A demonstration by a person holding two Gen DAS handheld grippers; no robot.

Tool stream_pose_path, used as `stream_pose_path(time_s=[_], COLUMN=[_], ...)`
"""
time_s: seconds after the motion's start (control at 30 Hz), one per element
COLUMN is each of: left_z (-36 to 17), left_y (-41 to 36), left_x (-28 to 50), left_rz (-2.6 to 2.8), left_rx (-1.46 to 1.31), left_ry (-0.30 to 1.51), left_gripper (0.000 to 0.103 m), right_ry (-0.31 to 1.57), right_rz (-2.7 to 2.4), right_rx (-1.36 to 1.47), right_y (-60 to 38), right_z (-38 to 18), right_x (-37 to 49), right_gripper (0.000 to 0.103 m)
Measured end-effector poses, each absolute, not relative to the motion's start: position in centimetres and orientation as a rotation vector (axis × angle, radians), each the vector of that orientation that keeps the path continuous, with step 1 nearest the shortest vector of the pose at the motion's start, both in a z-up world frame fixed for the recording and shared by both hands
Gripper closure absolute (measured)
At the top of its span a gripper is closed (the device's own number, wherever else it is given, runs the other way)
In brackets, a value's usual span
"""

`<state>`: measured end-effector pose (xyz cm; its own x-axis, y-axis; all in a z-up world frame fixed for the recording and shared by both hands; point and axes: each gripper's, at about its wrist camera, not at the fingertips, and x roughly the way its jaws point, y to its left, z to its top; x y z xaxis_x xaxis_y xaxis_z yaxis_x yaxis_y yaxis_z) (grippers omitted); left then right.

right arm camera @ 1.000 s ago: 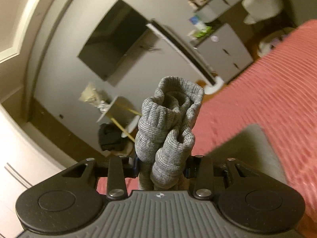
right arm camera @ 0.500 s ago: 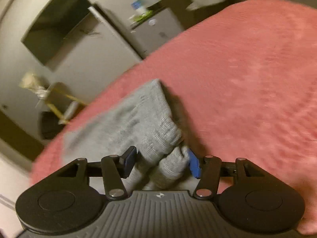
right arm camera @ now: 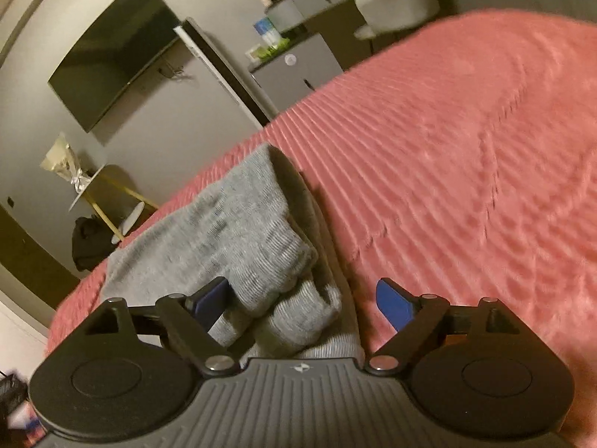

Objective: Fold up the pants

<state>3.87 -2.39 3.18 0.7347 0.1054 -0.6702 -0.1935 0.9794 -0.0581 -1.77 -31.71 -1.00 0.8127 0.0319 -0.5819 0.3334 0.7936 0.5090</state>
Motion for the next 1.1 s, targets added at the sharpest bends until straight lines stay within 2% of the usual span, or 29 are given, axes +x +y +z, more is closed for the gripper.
stream_pose_path(time_s=[0.2,0.27,0.37,0.43,0.47,0.6,0.83,1.1], left_z=[3.6,2.7,0.9,0.0,-0.6,-2.2,-0.7,1.7], left_y=[-4.9,-4.6,-3.5,-2.9,-2.8,-3.9,-8.0,-9.9], left_x=[14.3,17.0,20.7,22.5,23.3,25.2,22.5,14.8], left_rz=[0.135,0.117,0.087,0.090,0.096,0.201,0.193,0.000], left_rx=[-0.011,-0.049,-0.076,-0.075,-0.064,-0.009,0.248,0.304], left_ry=[0.757,0.824,0.920,0.926,0.927,0.933,0.834,0.818], left_gripper=[0.014,0.020,0.022,0.031,0.032,0.022,0.026,0.019], right_ry=[0.642,0.642,0.661,0.678,0.683,0.693,0.689,0.682], right_rz=[-0.155,-0.158,-0.143,-0.137,-0.134,-0.133,-0.140,-0.153], right_rx=[0.622,0.618,0.634,0.651,0.653,0.594,0.572,0.571], right_y=[-30.6,-30.6,-30.6,-30.5,-30.4,-29.6,-29.1,-28.9], right_z=[-1.6,-1.8,-2.2,-2.8,-3.1,-3.5,-3.7,-3.9], right_x=[-2.2,-2.0,-1.6,-1.1,-0.8,0.1,0.5,0.4], right_gripper=[0.013,0.009,0.006,0.004,0.004,0.004,0.004,0.004])
